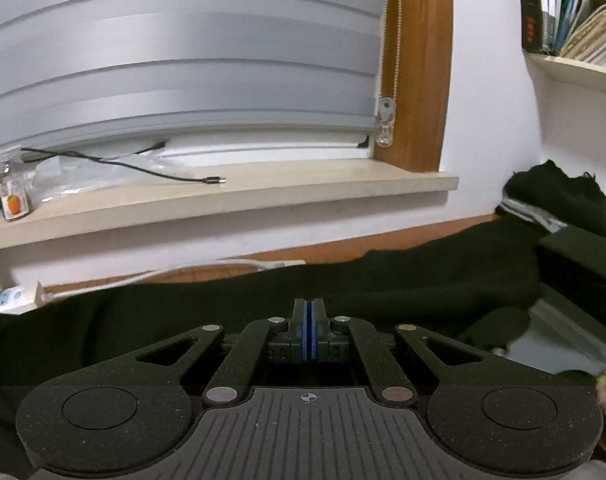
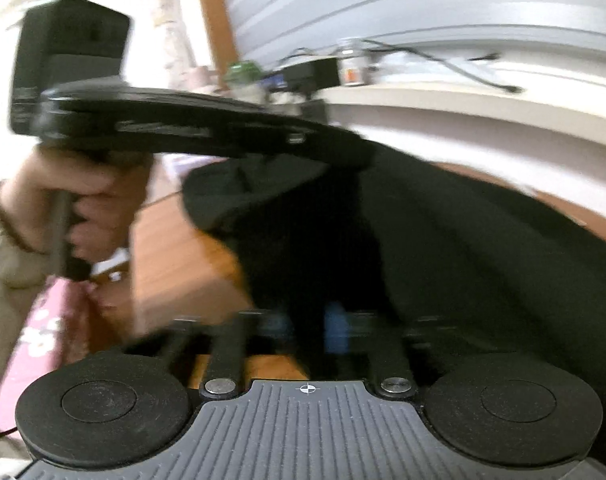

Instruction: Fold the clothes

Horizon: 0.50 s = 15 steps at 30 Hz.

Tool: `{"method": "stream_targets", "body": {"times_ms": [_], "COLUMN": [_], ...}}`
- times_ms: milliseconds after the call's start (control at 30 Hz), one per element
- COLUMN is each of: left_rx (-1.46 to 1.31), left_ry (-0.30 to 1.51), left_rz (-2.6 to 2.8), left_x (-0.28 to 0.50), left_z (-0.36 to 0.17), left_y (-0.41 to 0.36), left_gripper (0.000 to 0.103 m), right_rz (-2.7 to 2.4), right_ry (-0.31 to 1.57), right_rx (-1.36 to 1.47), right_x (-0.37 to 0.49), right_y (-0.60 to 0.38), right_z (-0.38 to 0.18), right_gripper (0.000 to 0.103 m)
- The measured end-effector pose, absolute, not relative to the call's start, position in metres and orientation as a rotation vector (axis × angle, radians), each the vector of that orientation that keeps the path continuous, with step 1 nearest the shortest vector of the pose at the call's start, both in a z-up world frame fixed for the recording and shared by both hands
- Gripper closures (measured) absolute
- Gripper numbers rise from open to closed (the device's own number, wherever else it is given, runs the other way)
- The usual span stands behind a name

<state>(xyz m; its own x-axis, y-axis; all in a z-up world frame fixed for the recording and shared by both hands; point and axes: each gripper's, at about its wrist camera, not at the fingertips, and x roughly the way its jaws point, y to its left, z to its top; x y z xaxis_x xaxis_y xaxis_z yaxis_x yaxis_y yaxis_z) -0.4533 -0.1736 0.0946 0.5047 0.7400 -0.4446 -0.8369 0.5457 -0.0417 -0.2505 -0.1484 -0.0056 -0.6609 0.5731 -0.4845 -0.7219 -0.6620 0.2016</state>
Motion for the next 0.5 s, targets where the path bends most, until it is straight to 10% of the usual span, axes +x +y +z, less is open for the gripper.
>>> {"method": "stream_targets", "body": {"times_ms": [200, 333, 500], "left_rx": [-0.294, -0.322, -0.336], "left_ry": [0.355, 0.382, 0.439], "left_rz": [1.052, 1.148, 1.258], "left_x": [-0.495, -0.525, -0.553], "left_z": [0.095, 0.08, 0.064], "left_y": [-0.183, -0.18, -0.17], "left_gripper": [0.101, 0.101, 0.101], "right_rz": [2.325, 2.28, 2.275], "right_ry": [0.422, 0.442, 0.536], "right_rx": [-0.569, -0.543, -0.485], "right_x": [-0.265, -0.257, -0.258], "right_y": [-0.18, -0.178, -0.162], "right_z": [-0.002, -0.004, -0.006], "right_gripper": [0.097, 0.065, 0.056]}}
